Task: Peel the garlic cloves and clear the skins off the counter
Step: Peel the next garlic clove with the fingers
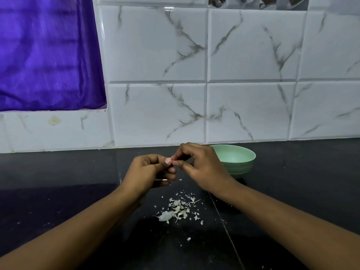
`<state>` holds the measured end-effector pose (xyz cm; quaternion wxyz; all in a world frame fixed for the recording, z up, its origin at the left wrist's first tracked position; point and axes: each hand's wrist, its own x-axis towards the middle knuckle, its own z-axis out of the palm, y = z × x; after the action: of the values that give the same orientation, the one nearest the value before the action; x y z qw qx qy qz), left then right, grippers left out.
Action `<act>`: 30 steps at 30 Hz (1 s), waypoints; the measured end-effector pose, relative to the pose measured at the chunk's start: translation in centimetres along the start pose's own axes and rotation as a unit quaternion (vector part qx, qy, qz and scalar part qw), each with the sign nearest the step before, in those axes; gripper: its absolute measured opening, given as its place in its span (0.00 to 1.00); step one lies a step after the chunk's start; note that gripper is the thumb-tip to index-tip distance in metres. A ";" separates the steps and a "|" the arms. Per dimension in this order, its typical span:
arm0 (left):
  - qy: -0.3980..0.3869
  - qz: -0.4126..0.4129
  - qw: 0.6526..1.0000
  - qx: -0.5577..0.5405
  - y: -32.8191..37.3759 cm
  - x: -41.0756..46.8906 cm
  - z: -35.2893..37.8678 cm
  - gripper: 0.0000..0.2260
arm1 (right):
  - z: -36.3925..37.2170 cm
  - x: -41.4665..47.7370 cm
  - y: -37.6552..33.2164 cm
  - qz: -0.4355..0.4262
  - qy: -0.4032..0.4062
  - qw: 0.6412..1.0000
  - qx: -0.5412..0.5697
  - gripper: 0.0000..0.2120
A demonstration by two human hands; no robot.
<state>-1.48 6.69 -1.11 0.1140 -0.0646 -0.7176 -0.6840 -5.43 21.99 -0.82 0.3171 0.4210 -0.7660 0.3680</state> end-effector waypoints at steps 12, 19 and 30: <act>-0.015 -0.052 0.997 -0.057 0.2 0.1 0.2 0.09 | 0.5 -0.1 1.1 0.056 0.027 0.990 0.128 0.09; -0.046 -0.037 0.998 0.012 0.2 -0.2 0.3 0.10 | 0.4 0.1 0.5 0.236 -0.033 0.903 0.358 0.06; -0.095 0.101 0.911 0.389 0.0 0.7 -1.7 0.11 | -1.6 0.9 1.0 0.362 -0.113 0.837 0.396 0.07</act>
<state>-1.99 4.98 -0.89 0.1302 -0.1520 -0.9238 -0.3264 -6.38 23.28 0.43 -0.1210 0.2423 -0.6834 0.6779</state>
